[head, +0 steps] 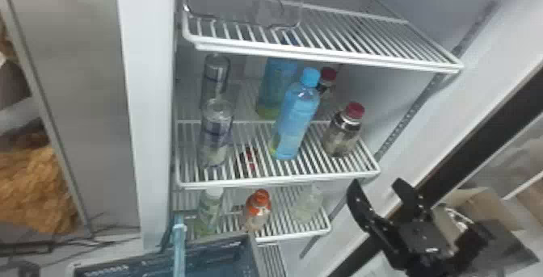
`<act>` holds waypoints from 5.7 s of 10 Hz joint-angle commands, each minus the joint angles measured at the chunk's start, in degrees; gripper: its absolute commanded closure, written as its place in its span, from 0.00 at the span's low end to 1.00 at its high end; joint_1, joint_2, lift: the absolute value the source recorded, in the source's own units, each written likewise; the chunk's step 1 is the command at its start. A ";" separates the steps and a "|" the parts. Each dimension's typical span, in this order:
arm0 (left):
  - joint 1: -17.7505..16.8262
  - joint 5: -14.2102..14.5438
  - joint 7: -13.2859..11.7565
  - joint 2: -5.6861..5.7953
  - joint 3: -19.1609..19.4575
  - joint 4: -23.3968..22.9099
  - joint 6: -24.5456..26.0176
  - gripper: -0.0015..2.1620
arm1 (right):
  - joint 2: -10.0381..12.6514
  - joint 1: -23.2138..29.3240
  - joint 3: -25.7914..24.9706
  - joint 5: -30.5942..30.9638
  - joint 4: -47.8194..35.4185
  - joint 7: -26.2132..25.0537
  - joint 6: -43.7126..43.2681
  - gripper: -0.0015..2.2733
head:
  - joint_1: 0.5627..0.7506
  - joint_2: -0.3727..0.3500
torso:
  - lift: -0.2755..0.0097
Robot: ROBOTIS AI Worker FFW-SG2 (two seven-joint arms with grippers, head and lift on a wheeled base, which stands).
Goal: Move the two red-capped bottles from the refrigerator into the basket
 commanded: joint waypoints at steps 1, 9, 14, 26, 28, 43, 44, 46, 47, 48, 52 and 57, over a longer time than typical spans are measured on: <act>-0.13 0.04 -0.04 0.09 -0.10 0.00 -0.02 0.56 | -0.09 -3.00 0.04 0.78 1.70 0.01 1.16 0.06 | 0.70 0.03 | 0.97; -0.41 0.27 0.04 0.17 -0.10 0.00 -0.02 0.56 | -2.46 -11.72 4.84 1.01 4.80 -3.33 4.81 0.06 | 0.70 0.03 | 0.97; -0.55 0.27 0.13 0.26 -0.10 0.00 -0.02 0.56 | -3.08 -15.24 4.84 1.24 6.91 -3.95 7.06 0.06 | 0.70 0.03 | 0.97; -0.83 0.39 0.48 0.53 -0.33 0.00 -0.02 0.56 | -5.19 -28.18 5.41 2.61 19.98 -2.80 8.89 0.14 | 0.70 0.03 | 0.97; -0.83 0.50 0.48 0.61 -0.44 0.00 -0.02 0.56 | -5.36 -30.14 5.41 0.44 23.92 -0.96 8.89 0.41 | 0.70 0.03 | 0.97; -0.41 0.50 0.57 0.35 0.24 0.00 -0.02 0.56 | -2.99 -3.43 -1.10 -5.73 -12.36 -1.57 19.44 0.56 | 0.70 0.03 | 0.97; -0.27 0.50 0.57 0.35 0.24 0.00 -0.02 0.56 | -2.72 -1.18 -2.02 -5.96 -14.89 -1.49 21.13 0.56 | 0.70 0.03 | 0.97; -0.27 0.50 0.75 0.35 0.36 0.00 -0.16 0.56 | -2.46 3.61 -2.70 -7.56 -19.67 -1.49 24.22 0.56 | 0.70 0.03 | 0.97; -0.27 0.50 0.75 0.35 0.47 0.00 -0.02 0.56 | -2.20 6.56 -3.16 -8.24 -22.77 -1.49 25.77 0.56 | 0.70 0.03 | 0.97; -0.13 0.50 0.75 0.35 0.47 0.00 -0.02 0.56 | -1.49 9.37 -4.19 -8.93 -25.58 -1.49 27.17 0.56 | 0.70 0.03 | 0.97; 0.43 0.50 0.75 0.35 0.81 0.00 -0.16 0.56 | 0.70 18.65 -8.07 -10.87 -35.84 -1.22 35.47 0.56 | 0.70 0.03 | 0.97; 0.29 0.62 1.01 0.35 0.58 0.00 -0.16 0.56 | 1.41 18.93 -9.56 -10.41 -37.67 7.21 52.77 0.56 | 0.70 0.03 | 0.97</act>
